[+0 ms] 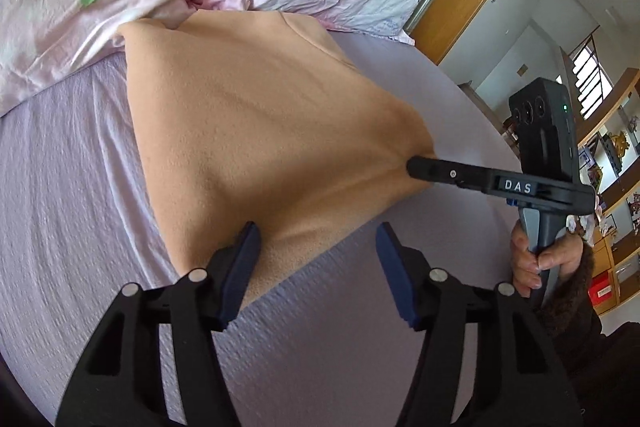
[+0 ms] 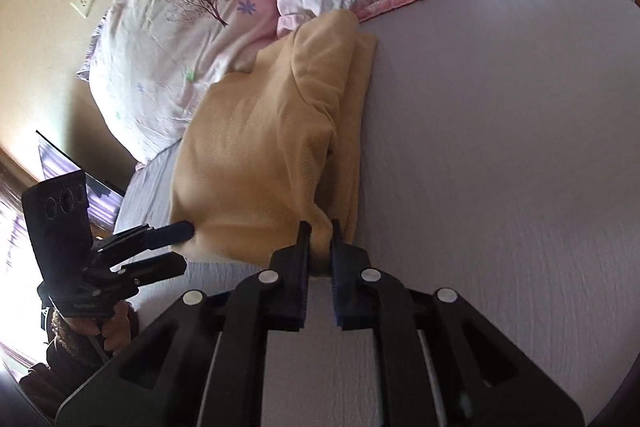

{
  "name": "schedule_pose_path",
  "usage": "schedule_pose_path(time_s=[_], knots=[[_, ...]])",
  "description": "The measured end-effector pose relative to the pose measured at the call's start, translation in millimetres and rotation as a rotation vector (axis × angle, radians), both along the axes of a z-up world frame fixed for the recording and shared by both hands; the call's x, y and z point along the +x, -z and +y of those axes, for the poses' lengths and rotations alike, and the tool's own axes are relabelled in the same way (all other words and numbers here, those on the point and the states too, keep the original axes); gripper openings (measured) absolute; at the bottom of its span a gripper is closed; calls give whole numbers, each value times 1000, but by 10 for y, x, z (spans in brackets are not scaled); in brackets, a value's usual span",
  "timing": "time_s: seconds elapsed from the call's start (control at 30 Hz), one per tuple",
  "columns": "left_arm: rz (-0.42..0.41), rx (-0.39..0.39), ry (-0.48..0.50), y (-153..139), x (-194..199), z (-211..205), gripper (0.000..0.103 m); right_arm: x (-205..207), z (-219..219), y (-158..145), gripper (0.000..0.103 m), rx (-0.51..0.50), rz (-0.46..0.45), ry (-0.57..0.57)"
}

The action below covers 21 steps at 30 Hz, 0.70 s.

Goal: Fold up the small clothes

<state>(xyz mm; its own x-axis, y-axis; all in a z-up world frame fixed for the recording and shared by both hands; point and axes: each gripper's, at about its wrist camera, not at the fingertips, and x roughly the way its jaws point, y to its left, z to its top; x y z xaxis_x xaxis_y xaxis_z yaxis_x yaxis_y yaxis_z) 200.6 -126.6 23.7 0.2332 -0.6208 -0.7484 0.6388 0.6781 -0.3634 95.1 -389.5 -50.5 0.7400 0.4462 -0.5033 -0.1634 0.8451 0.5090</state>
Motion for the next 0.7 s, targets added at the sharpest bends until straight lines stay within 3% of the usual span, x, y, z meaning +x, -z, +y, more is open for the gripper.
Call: schedule_pose_path(time_s=[0.07,0.1,0.13,0.17,0.2,0.3,0.37,0.47,0.53,0.57,0.6,0.63,0.7], knots=[[7,-73,-30,-112,0,175,66,-80,-60,-96,24,54,-10,-22],[2,-114,-67,-171,37,288,70,-114,-109,-152,50,94,-25,-32],[-9,-151,-123,-224,100,425,77,-123,-184,-231,85,139,-50,-31],[-14,-166,-174,-253,174,520,80,-108,-241,-286,95,173,-70,-23],[-1,-169,-227,-248,286,604,80,-42,-287,-330,96,208,-79,-26],[141,-169,-349,-40,692,731,79,395,-346,-323,95,310,16,-49],[221,-184,-367,96,859,720,79,684,-338,-275,90,321,84,-50],[272,-207,-338,199,960,604,79,946,-307,-153,84,343,160,-64],[275,-218,-333,211,973,542,76,1009,-258,-117,71,309,177,-68],[279,-227,-330,221,983,524,61,1011,-236,-110,64,307,170,-76],[307,-231,-333,262,1006,505,53,1018,-203,-87,42,317,170,-94],[313,-239,-353,277,1006,515,40,1015,-170,-66,39,315,163,-91],[299,-284,-350,254,984,569,28,974,-92,-100,35,301,122,-94]])
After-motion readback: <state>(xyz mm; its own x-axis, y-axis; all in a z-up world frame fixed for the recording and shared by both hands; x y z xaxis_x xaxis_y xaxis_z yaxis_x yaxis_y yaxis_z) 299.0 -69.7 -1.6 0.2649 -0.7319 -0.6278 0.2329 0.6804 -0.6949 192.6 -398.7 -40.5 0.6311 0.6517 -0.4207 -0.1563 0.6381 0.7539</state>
